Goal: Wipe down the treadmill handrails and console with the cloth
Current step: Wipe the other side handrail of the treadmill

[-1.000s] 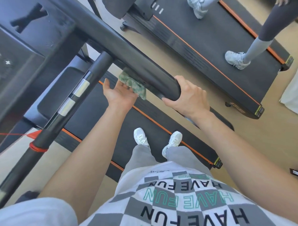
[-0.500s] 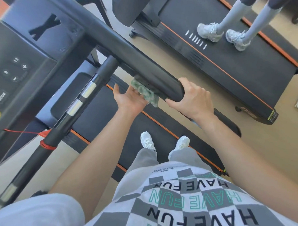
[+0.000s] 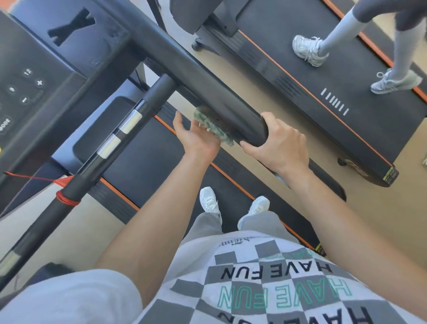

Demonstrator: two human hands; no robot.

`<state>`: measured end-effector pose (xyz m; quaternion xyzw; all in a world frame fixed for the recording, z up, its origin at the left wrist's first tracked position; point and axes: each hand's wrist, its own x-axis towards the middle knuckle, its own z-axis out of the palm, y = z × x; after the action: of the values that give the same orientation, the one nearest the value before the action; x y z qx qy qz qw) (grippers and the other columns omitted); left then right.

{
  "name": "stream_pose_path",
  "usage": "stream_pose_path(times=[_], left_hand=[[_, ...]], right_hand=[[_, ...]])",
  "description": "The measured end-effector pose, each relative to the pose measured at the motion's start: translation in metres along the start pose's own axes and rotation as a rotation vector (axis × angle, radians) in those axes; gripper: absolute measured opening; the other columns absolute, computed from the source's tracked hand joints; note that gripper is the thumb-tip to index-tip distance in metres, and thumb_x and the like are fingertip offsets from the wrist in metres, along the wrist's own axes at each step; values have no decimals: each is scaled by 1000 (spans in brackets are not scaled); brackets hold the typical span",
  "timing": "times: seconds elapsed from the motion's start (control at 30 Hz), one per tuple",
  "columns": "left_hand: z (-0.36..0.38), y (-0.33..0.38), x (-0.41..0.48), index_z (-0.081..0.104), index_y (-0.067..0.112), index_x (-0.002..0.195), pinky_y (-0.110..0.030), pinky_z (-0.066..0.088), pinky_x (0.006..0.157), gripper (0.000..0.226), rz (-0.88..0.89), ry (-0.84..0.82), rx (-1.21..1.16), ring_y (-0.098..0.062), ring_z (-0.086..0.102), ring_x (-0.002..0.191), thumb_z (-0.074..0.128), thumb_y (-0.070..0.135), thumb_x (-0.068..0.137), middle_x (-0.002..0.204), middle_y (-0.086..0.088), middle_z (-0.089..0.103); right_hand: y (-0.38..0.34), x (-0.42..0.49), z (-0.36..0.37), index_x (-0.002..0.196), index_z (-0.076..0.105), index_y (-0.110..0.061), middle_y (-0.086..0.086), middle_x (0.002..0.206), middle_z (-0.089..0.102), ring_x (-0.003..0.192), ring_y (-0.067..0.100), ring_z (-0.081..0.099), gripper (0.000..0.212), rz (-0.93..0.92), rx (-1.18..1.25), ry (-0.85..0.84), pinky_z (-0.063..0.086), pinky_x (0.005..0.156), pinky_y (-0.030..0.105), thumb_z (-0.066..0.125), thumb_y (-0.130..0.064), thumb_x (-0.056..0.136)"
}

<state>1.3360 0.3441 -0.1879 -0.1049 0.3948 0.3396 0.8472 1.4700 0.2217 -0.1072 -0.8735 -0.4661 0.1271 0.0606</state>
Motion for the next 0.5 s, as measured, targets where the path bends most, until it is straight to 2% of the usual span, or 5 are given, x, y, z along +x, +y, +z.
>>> stream_pose_path(times=[0.07, 0.13, 0.27, 0.33, 0.5], left_hand=[[8, 5, -1, 74, 11, 101, -44, 38, 113, 61, 38, 15, 98, -29, 58, 114, 67, 68, 78, 106, -4, 67], [16, 14, -1, 73, 11, 120, -48, 44, 111, 75, 83, 39, 177, -33, 64, 124, 66, 72, 77, 124, -8, 72], [30, 44, 6, 65, 10, 136, -49, 47, 109, 107, 150, 87, 182, -33, 65, 126, 82, 77, 54, 130, -4, 70], [33, 53, 12, 65, 9, 136, -50, 48, 109, 111, 157, 96, 152, -33, 65, 125, 85, 75, 49, 128, -4, 71], [37, 49, 8, 68, 11, 133, -52, 47, 110, 101, 138, 68, 200, -34, 67, 122, 74, 81, 60, 130, -10, 71]], right_hand=[[1, 0, 0, 114, 50, -26, -2, 84, 63, 77, 31, 61, 66, -3, -5, 0, 52, 67, 37, 60, -75, 71], [1, 0, 0, 114, 50, -25, -2, 84, 63, 76, 31, 61, 66, -8, -8, 2, 50, 66, 36, 59, -74, 71], [2, 1, 1, 111, 49, -25, -2, 83, 62, 74, 30, 61, 64, -23, -24, 13, 47, 63, 34, 60, -74, 71], [3, 2, 2, 111, 49, -25, -2, 84, 63, 74, 30, 62, 64, -28, -27, 14, 50, 63, 34, 60, -74, 72], [3, 2, 2, 112, 50, -24, -2, 85, 65, 74, 30, 63, 65, -29, -30, 18, 53, 65, 35, 59, -75, 72]])
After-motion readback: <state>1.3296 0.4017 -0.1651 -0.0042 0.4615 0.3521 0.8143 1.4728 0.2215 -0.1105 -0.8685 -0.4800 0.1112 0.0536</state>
